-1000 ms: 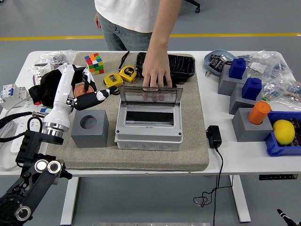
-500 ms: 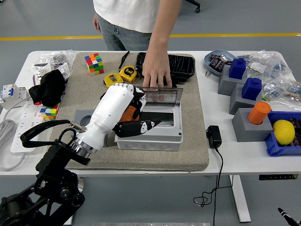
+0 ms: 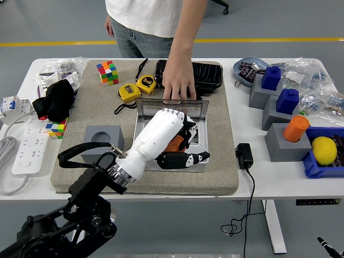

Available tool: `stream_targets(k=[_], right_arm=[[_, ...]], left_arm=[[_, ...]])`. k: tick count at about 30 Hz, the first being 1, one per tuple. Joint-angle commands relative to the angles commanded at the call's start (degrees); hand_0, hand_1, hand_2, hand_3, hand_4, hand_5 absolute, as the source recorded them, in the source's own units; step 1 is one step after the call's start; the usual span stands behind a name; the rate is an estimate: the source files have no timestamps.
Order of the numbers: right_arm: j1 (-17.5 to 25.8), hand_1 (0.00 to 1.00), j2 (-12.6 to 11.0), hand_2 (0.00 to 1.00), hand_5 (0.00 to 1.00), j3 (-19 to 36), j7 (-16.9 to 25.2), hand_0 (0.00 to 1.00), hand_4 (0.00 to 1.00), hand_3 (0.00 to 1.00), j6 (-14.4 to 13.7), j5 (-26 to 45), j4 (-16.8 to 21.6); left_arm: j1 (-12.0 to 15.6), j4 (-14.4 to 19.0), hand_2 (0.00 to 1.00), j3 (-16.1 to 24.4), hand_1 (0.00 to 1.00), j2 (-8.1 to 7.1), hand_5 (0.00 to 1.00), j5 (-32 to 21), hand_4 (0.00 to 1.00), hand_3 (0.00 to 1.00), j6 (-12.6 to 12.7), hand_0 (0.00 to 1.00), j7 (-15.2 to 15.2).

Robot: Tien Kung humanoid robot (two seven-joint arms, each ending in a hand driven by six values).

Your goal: Fetch the battery,place it into the box,close the lid of the box

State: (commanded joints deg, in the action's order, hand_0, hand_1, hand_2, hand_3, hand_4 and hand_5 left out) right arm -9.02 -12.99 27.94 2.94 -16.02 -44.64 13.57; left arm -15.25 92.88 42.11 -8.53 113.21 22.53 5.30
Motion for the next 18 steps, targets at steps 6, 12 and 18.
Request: stream_targets(k=[6, 12, 18], right_arm=[[-0.1, 0.724, 0.0, 0.719, 0.991, -0.3, 0.1, 0.795, 0.998, 0.758, 0.1, 0.1, 0.0], [-0.3, 0.724, 0.0, 0.719, 0.993, -0.6, 0.1, 0.795, 0.998, 0.758, 0.2, 0.3, 0.0], [-0.2, 0.724, 0.1, 0.719, 0.992, -0.9, 0.1, 0.795, 0.998, 0.758, 0.2, 0.5, -0.1]], left_arm=[[-2.7, -6.2, 0.015, -1.0, 0.002, 0.83, 0.073, -2.6, 0.926, 0.039, 0.9, 0.034, 0.9], [-4.8, -13.2, 0.015, -1.4, 0.002, 1.99, 0.075, -4.9, 0.925, 0.039, 2.0, 0.034, 2.1], [-6.5, -17.8, 0.015, -0.9, 0.002, 3.09, 0.080, -4.9, 0.926, 0.039, 2.5, 0.034, 2.5]])
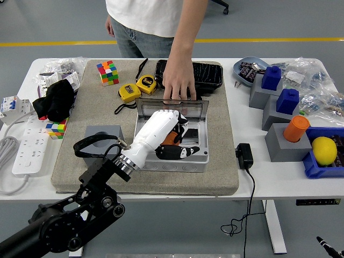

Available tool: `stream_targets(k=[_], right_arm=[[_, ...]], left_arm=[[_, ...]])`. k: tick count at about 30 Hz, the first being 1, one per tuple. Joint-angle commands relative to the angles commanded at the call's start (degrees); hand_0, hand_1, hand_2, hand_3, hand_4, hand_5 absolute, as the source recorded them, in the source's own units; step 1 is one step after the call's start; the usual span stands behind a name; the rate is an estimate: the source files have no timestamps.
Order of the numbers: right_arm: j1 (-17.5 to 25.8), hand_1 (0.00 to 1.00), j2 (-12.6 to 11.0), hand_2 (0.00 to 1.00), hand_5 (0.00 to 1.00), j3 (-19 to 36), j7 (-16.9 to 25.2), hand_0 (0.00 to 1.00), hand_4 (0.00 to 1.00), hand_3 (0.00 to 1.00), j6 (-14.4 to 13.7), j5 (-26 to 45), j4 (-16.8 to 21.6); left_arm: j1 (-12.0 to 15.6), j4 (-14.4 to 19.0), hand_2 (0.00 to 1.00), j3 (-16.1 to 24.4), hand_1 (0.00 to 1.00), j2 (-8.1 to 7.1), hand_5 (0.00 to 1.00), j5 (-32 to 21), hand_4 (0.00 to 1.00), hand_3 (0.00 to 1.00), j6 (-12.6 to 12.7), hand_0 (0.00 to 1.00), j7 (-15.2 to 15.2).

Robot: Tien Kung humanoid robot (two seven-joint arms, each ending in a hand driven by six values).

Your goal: Fetch the battery,place it into the box,close the lid of the box

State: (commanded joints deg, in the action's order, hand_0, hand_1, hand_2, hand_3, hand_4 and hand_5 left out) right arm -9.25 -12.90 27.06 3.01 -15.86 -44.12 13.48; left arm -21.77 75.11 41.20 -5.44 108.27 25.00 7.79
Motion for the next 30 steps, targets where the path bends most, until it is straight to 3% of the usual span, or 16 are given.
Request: stream_targets(k=[15, 27, 30], right_arm=[[-0.3, 0.724, 0.0, 0.719, 0.992, -0.6, 0.0, 0.794, 0.998, 0.758, 0.0, 0.4, 0.0], [-0.4, 0.724, -0.1, 0.719, 0.992, -0.6, 0.0, 0.795, 0.998, 0.758, -0.1, 0.4, 0.0], [-0.4, 0.724, 0.0, 0.719, 0.992, -0.6, 0.0, 0.794, 0.998, 0.758, -0.1, 0.4, 0.0]], left_arm=[[-3.2, -6.9, 0.016, -0.1, 0.002, 2.30, 0.096, -0.5, 0.928, 0.039, 0.8, 0.035, 0.8], [-3.5, -7.8, 0.017, -0.4, 0.002, 2.45, 0.116, 0.5, 0.941, 0.040, 0.8, 0.039, 1.3], [-3.5, -7.7, 0.018, -0.2, 0.002, 2.45, 0.159, 0.7, 0.964, 0.040, 0.9, 0.040, 1.4]])
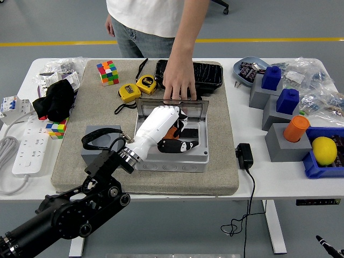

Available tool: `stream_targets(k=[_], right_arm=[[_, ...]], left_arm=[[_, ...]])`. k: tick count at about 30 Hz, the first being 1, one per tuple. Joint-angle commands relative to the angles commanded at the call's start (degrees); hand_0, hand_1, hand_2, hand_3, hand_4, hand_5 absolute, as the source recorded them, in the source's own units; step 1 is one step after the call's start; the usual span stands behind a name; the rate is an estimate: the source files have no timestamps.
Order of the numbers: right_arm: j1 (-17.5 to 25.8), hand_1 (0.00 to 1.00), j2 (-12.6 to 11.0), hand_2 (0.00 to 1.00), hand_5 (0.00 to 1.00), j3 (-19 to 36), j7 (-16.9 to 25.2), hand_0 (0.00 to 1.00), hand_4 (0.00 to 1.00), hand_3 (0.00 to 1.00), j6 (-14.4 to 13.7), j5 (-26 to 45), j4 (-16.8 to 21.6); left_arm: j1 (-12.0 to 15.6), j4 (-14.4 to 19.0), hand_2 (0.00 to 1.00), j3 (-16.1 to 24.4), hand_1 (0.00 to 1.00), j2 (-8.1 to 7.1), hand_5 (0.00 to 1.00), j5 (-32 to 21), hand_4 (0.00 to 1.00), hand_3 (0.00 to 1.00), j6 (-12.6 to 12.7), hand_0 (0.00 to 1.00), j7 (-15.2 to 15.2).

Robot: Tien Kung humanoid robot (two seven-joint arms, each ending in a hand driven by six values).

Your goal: Fetch the battery,place it into the box,close the lid of the box

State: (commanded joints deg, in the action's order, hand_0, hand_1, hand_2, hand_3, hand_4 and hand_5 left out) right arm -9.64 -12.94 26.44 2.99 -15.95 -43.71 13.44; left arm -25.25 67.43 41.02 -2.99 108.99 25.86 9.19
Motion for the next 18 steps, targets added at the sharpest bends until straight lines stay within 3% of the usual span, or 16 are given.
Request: stream_targets(k=[15, 16, 18], right_arm=[[0.0, 0.724, 0.0, 0.718, 0.992, 0.2, 0.0, 0.794, 0.998, 0.758, 0.0, -0.1, 0.0], [0.0, 0.724, 0.0, 0.718, 0.990, 0.2, 0.0, 0.794, 0.998, 0.758, 0.0, -0.1, 0.0], [0.0, 0.724, 0.0, 0.718, 0.990, 0.2, 0.1, 0.794, 0.998, 0.758, 0.0, -0.1, 0.0]], left_arm=[[0.2, 0.0, 0.023, 0.1, 0.002, -0.14, 0.213, 1.6, 0.986, 0.043, 0.0, 0.049, 0.5], [0.2, 0.0, 0.075, 0.2, 0.002, -0.14, 0.264, 1.8, 0.998, 0.107, 0.0, 0.078, 0.6], [0.2, 0.1, 0.075, 0.2, 0.002, -0.16, 0.264, 2.1, 0.998, 0.107, -0.4, 0.078, 0.6]])
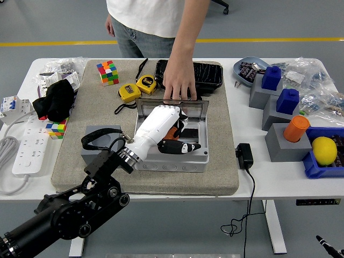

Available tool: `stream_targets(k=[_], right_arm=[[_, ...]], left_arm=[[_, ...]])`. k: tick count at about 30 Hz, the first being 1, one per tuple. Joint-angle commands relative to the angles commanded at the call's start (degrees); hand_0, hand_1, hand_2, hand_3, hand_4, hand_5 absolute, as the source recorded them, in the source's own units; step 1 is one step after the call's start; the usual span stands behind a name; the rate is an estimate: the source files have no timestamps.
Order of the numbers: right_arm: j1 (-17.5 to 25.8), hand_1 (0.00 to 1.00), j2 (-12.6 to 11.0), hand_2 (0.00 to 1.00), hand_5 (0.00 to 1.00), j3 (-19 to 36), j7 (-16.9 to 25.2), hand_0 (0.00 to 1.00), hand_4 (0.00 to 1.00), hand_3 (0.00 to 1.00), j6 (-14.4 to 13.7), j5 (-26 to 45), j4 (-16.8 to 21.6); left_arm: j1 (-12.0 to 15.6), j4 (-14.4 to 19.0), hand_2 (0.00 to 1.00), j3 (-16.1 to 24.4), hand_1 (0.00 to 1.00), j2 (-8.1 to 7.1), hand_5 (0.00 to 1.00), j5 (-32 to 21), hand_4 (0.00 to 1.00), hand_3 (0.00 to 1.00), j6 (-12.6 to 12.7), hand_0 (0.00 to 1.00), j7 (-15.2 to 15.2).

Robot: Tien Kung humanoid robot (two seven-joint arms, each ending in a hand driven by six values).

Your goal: Fetch the battery,place it into the box,close the lid of the box

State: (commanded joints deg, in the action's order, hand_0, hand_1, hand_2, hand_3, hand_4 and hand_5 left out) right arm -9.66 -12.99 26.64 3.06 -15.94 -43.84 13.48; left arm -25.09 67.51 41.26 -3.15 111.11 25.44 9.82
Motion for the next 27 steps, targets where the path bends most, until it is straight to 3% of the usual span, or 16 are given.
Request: stream_targets(k=[3, 4, 9, 10, 15, 16, 21, 22, 27], right_arm=[[0.0, 0.724, 0.0, 0.718, 0.990, 0.0, 0.0, 0.794, 0.998, 0.758, 0.0, 0.1, 0.0], [0.0, 0.724, 0.0, 0.718, 0.989, 0.0, 0.0, 0.794, 0.998, 0.758, 0.0, 0.1, 0.0], [0.1, 0.724, 0.0, 0.718, 0.989, -0.1, 0.0, 0.794, 0.998, 0.758, 0.0, 0.0, 0.0], [0.1, 0.724, 0.0, 0.718, 0.988, 0.0, 0.0, 0.794, 0.998, 0.758, 0.0, 0.0, 0.0], [0.1, 0.724, -0.1, 0.718, 0.988, -0.1, 0.0, 0.794, 0.998, 0.758, 0.0, 0.1, 0.0], [0.1, 0.724, -0.1, 0.718, 0.988, -0.2, 0.0, 0.794, 0.998, 0.758, 0.0, 0.1, 0.0], [0.1, 0.724, -0.1, 0.718, 0.988, -0.2, 0.1, 0.794, 0.998, 0.758, 0.0, 0.2, 0.0], [0.1, 0.724, -0.1, 0.718, 0.988, -0.2, 0.1, 0.794, 0.998, 0.758, 0.0, 0.2, 0.0], [0.1, 0.724, -0.1, 0.718, 0.988, -0.2, 0.1, 0.794, 0.998, 0.758, 0.0, 0.1, 0.0]], left_arm=[[0.0, 0.0, 0.075, 0.1, 0.002, -0.01, 0.264, 0.4, 0.998, 0.107, -0.2, 0.078, 0.1], [0.0, 0.1, 0.143, 0.1, 0.071, -0.02, 0.264, 0.4, 0.998, 0.207, -0.3, 0.153, 0.1], [0.1, 0.1, 0.143, 0.2, 0.071, -0.04, 0.264, 0.8, 0.998, 0.207, -1.4, 0.153, 0.1], [0.1, 0.1, 0.185, 0.2, 0.163, -0.04, 0.252, 0.8, 0.998, 0.274, -1.5, 0.204, 0.1], [0.2, 0.3, 0.185, 0.3, 0.163, -0.05, 0.252, 0.9, 0.998, 0.274, -1.7, 0.204, 0.1], [0.2, 0.4, 0.207, 0.3, 0.242, -0.07, 0.264, 0.9, 0.998, 0.301, -1.7, 0.285, 0.1], [0.1, 0.7, 0.207, 0.3, 0.242, -0.09, 0.264, 1.3, 0.998, 0.301, -2.1, 0.285, -0.2], [0.1, 0.7, 0.213, 0.3, 0.279, -0.08, 0.282, 1.4, 0.998, 0.325, -2.1, 0.388, -0.2], [0.2, 0.7, 0.213, 0.3, 0.279, -0.14, 0.282, 1.5, 0.998, 0.325, -2.5, 0.388, -0.3]])
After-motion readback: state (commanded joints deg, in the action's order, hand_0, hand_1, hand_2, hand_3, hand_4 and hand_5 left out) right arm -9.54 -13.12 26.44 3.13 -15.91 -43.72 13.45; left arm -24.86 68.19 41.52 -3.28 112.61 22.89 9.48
